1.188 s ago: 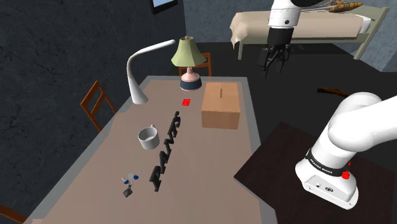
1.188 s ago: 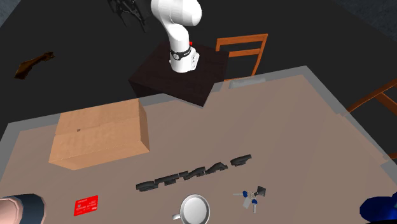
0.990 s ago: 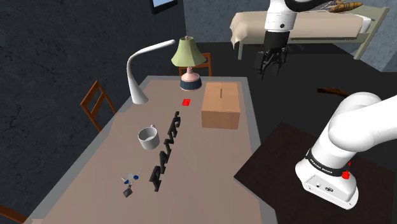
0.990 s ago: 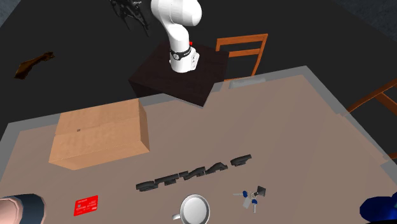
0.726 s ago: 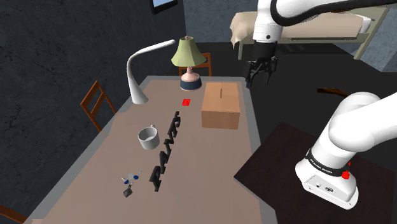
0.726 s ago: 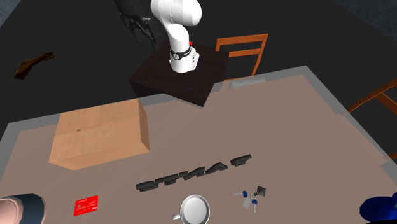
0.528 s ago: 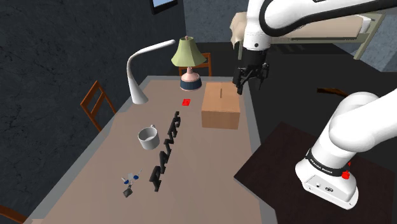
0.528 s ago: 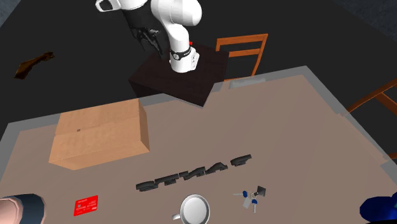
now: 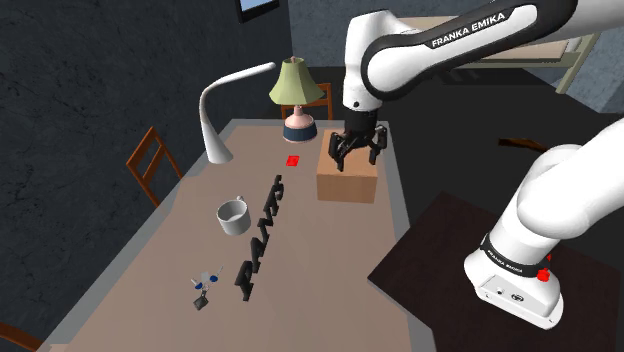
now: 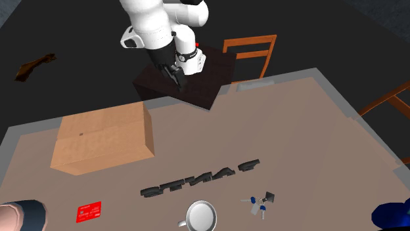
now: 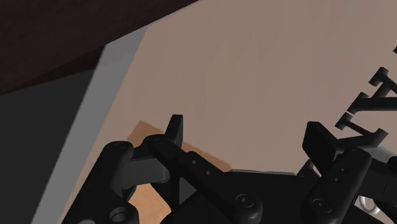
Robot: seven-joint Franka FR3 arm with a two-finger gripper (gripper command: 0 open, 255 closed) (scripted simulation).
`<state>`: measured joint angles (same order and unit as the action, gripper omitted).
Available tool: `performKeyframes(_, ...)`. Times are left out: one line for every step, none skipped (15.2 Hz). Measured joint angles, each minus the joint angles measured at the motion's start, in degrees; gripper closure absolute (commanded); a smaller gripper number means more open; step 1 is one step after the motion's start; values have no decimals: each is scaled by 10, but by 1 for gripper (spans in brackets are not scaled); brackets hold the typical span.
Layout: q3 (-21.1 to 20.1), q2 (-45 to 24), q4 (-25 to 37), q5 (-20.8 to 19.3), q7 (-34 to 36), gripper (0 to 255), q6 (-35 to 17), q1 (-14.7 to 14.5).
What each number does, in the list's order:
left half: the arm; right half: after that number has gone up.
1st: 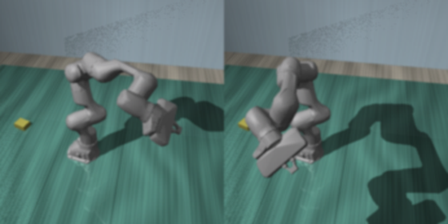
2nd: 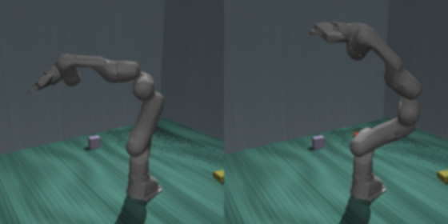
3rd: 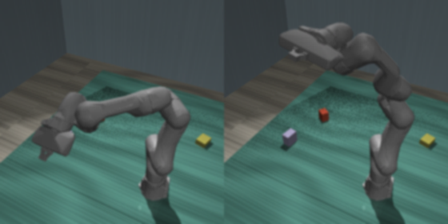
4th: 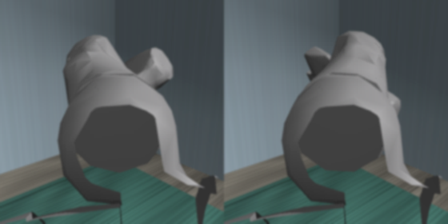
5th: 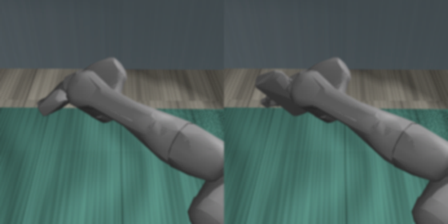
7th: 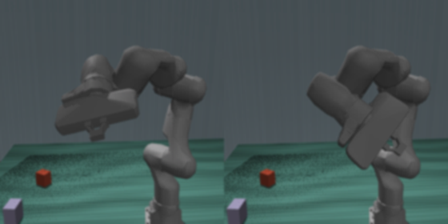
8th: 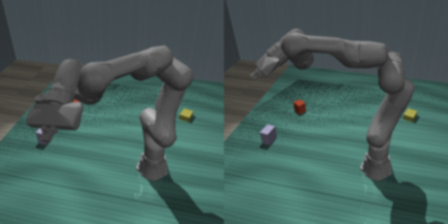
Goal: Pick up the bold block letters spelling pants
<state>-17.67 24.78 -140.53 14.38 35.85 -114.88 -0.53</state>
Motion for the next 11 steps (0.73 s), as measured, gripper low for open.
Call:
performKeyframes(-12, -18, 5, 1, 20, 0, -16, 0)
performKeyframes(-22, -37, 12, -1, 38, 0, -29, 2)
performKeyframes(-33, -57, 20, -4, 58, 0, -43, 2)
performKeyframes(-45, -77, 24, -7, 79, 0, -60, 3)
performKeyframes(-56, -102, 37, -14, 102, 0, -73, 4)
performKeyframes(-64, -125, 47, -22, 121, 0, -86, 7)
performKeyframes(-73, -151, 60, -33, 145, 0, -100, 8)
performKeyframes(-80, -174, 69, -43, 166, 0, -113, 9)
performKeyframes(-86, -199, 80, -55, 188, 0, -128, 10)
performKeyframes(-89, -224, 98, -70, 208, 0, -133, 12)
performKeyframes(-93, -248, 112, -84, 231, 0, -141, 10)
